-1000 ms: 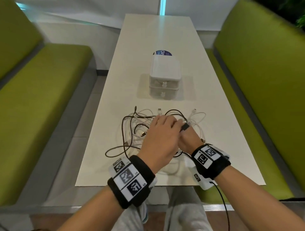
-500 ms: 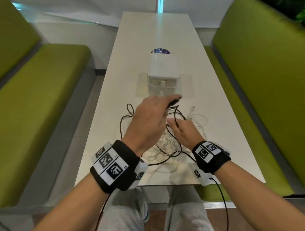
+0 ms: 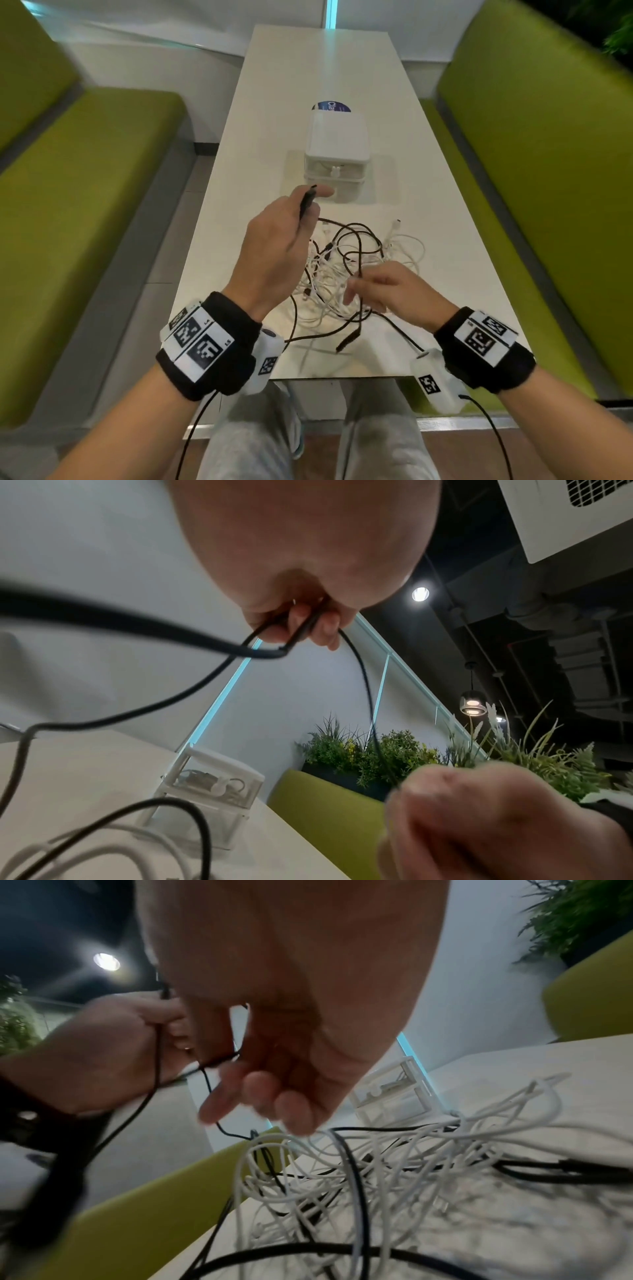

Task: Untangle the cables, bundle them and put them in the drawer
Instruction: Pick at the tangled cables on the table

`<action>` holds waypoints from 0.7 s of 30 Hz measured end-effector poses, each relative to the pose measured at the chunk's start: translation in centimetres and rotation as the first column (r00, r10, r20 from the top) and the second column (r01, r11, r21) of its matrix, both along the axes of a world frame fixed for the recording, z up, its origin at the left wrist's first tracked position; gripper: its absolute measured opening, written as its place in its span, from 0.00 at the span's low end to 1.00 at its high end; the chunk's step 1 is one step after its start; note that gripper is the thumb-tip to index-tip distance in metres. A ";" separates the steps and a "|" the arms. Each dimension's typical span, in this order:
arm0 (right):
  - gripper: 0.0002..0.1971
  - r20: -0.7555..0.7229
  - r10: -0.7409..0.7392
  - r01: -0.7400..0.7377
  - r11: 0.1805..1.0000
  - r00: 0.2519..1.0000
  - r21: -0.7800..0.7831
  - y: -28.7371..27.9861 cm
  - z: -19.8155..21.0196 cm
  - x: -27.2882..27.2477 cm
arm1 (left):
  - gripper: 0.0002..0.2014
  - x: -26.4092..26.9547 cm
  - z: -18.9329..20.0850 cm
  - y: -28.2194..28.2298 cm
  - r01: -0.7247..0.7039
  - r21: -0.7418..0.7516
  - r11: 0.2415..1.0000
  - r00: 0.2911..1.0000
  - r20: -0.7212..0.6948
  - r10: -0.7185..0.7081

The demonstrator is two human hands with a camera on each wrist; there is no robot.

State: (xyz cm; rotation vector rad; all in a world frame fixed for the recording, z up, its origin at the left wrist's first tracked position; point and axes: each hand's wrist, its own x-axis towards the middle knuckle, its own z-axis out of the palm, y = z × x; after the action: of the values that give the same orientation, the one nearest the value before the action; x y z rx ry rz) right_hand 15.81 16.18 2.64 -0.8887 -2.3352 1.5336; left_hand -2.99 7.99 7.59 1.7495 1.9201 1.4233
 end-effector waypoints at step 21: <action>0.13 0.281 0.296 -0.347 0.925 0.913 0.154 -4.9 2.7 -1.2 | 0.15 0.5 -0.9 -3.4 0.482 -0.354 0.802 0.873 0.274 -0.404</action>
State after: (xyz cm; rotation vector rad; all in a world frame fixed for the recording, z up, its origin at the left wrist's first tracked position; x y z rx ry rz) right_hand 14.58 11.32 5.31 -0.7105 -2.8850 1.3191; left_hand -2.46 4.60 6.69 1.6432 1.4409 0.8931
